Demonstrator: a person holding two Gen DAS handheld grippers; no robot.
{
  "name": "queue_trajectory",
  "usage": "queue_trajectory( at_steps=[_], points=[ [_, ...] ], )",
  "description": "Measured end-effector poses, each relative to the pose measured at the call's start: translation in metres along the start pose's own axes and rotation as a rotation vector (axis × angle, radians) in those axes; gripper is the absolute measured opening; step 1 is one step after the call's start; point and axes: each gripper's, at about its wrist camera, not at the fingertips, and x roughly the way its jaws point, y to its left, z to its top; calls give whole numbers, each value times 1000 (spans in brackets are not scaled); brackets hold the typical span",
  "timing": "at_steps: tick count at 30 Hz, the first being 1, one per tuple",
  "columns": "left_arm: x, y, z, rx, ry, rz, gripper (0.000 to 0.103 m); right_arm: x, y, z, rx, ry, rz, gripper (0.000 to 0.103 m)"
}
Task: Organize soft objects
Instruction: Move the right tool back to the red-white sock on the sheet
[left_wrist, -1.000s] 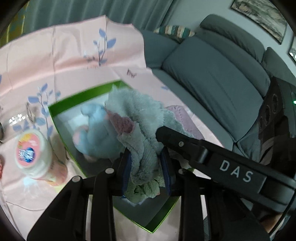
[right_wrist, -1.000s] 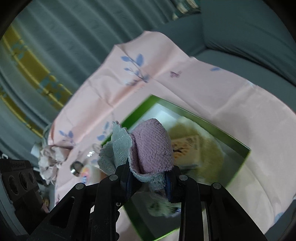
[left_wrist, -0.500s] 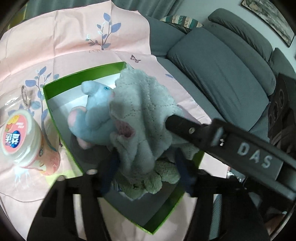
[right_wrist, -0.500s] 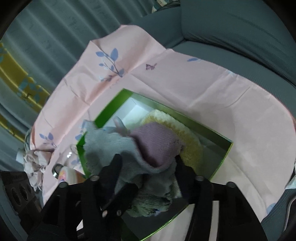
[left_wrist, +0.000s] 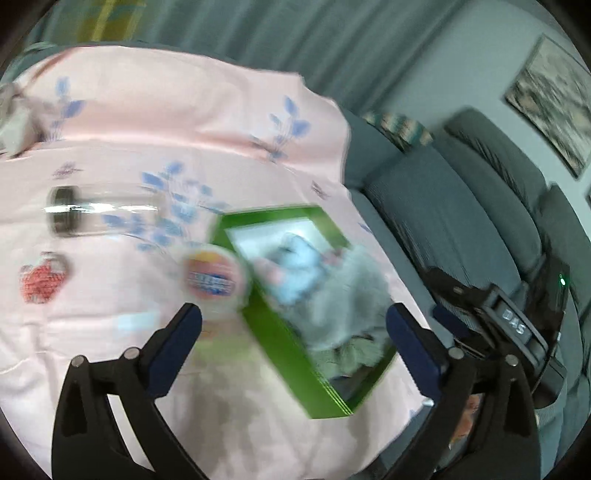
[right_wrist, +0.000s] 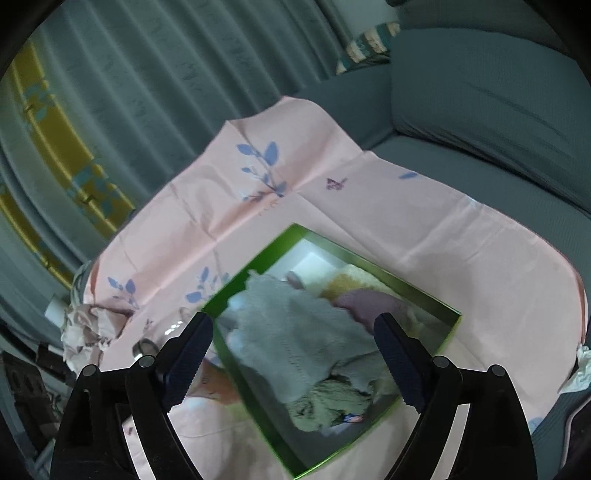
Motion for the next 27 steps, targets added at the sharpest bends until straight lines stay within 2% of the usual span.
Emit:
queue_trajectory(
  at_steps=[7, 10, 15, 18, 22, 27],
  points=[
    [-58, 83, -7, -124, -83, 256, 100, -6, 42, -7, -88, -13, 50, 93],
    [-75, 113, -17, -171, -105, 336, 100, -6, 63, -13, -130, -6, 68, 93],
    [-93, 161, -41, -210, -94, 454, 100, -4, 101, -28, -172, 27, 157, 93],
    [-93, 186, -57, -221, -79, 500, 100, 4, 135, -45, -209, 76, 233, 93],
    [-89, 206, -64, -268, -56, 533, 99, 36, 196, -79, -300, 201, 320, 93],
    [-91, 211, -64, -263, -66, 560, 99, 105, 258, -115, -390, 360, 285, 93]
  ],
)
